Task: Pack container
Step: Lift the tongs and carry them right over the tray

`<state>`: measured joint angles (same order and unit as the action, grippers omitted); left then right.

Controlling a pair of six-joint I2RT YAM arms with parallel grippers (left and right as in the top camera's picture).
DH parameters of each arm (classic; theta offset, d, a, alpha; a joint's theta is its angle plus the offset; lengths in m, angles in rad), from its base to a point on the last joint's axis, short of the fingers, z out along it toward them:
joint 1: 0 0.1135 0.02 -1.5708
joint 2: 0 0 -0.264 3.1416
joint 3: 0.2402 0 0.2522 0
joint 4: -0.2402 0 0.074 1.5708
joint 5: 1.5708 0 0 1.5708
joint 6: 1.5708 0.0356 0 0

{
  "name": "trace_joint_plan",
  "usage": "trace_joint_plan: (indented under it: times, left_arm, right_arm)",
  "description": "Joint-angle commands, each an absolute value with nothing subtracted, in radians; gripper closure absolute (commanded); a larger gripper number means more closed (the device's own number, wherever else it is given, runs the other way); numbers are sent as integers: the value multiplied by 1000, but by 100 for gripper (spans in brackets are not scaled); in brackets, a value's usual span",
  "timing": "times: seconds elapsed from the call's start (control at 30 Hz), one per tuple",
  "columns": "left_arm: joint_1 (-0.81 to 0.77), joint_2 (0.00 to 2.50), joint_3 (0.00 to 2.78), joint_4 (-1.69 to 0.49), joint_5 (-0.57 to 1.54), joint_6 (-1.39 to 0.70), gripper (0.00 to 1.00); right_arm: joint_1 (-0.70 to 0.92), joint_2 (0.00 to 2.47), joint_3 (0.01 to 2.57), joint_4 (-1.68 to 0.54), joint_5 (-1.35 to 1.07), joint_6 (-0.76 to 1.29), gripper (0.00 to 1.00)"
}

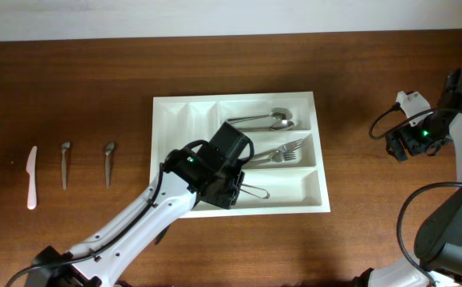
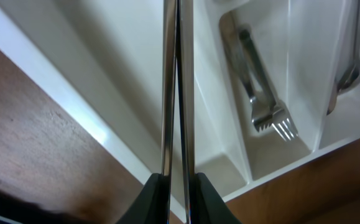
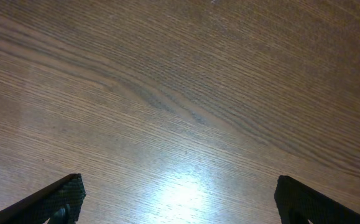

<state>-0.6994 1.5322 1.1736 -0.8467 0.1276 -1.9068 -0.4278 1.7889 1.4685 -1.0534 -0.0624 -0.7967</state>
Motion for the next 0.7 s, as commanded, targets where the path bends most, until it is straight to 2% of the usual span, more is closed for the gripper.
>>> trace_joint_plan:
  times: [0.0,0.33,0.67]
  left_arm:
    - [-739,1537,1185,-844,131,-1967,91]
    - [-907,1537,1185,-717,-1,-1991,92]
    - [-921,1537,1185,-717,35,-1990,90]
  right_arm:
    - [-428,1791,1462,-1054,-78,-804,1]
    - [-428,1791,1462,-1054,-78,-804,1]
    - [-428,1791,1462,-1054,-78,-804,1]
